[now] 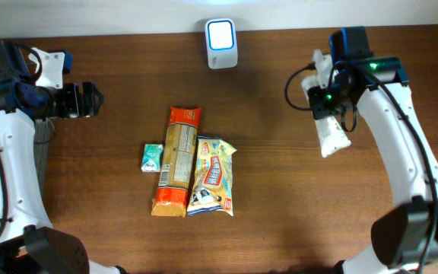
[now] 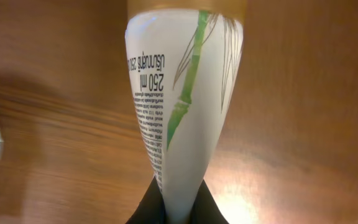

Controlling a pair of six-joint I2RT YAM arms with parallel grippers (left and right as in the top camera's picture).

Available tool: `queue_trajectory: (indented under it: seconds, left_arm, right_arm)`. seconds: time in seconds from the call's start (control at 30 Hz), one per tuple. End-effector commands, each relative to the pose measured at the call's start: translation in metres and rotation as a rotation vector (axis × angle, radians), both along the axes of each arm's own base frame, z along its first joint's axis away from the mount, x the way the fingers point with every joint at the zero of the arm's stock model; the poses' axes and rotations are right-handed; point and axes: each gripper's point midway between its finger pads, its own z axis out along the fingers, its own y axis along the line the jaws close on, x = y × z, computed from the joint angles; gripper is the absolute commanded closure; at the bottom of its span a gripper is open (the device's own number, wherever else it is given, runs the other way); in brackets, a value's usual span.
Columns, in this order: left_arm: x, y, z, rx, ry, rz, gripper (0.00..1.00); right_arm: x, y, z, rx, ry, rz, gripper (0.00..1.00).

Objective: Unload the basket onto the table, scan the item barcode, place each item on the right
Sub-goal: 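Set the white tube down at the right side of the table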

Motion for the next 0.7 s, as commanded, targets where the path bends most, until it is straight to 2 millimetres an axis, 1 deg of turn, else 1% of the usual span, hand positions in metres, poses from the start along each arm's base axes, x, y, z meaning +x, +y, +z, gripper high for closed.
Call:
queue_trajectory:
  seconds: [0.0,0.1,0.17,0.23,0.27,0.3,0.33,0.37,0.43,0.5,0.53,0.57,0.6,0.63,0.67]
  left_arm:
    - [0.0,-0.001,0.004,0.004,-0.014,-0.02,0.01]
    - [0.0,-0.001,0.004,0.004,-0.014,-0.02,0.01]
    - [0.0,-0.001,0.004,0.004,-0.014,-0.02,0.01]
    - [0.0,-0.001,0.004,0.004,-0.014,-0.02,0.01]
    - [0.0,-0.001,0.004,0.004,-0.014,-0.02,0.01]
    - [0.0,-0.001,0.004,0.004,-0.014,-0.02,0.01]
    - [0.0,-0.001,0.004,0.004,-0.014,-0.02,0.01]
    - [0.0,-0.001,0.004,0.004,-0.014,-0.02,0.01]
    - [0.0,-0.001,0.004,0.004,-0.014,-0.02,0.01]
    - [0.0,-0.001,0.004,0.004,-0.014,-0.02,0.01]
    - [0.0,-0.001,0.004,0.004,-0.014,-0.02,0.01]
    - [0.0,-0.001,0.004,0.004,-0.014,-0.02,0.01]
    - [0.0,-0.001,0.004,0.004,-0.014,-0.02,0.01]
    - [0.0,-0.001,0.004,0.004,-0.014,-0.02,0.01]
    - [0.0,-0.001,0.004,0.004,-0.014,-0.02,0.01]
  right_arm:
    - [-0.008,-0.069,-0.054,-0.197,0.096,-0.154,0.96]
    - [-0.022,-0.113,-0.105,-0.301,0.168,-0.241,0.96]
    - [-0.03,-0.128,-0.125,-0.301,0.211,-0.282,0.96]
    - [-0.032,-0.133,-0.126,-0.296,0.213,-0.314,0.95]
    - [-0.032,-0.134,-0.126,-0.296,0.215,-0.317,0.66]
    - [-0.032,-0.134,-0.126,-0.295,0.215,-0.316,0.41]
    - [-0.032,-0.133,-0.126,-0.291,0.214,-0.315,0.21]
    - [-0.03,-0.13,-0.124,-0.272,0.213,-0.311,0.13]
    - [-0.016,-0.104,-0.103,-0.11,0.201,-0.283,0.11]
    - [0.007,-0.059,-0.063,0.167,0.154,-0.226,0.1]
    - [0.018,-0.031,-0.038,0.333,0.119,-0.184,0.12]
    - [0.027,-0.004,-0.018,0.505,0.084,-0.133,0.12]
    - [0.03,0.025,-0.003,0.677,0.068,-0.072,0.15]
    - [0.025,0.045,-0.003,0.736,0.093,-0.035,0.17]
    - [0.017,0.057,-0.01,0.726,0.133,-0.018,0.17]
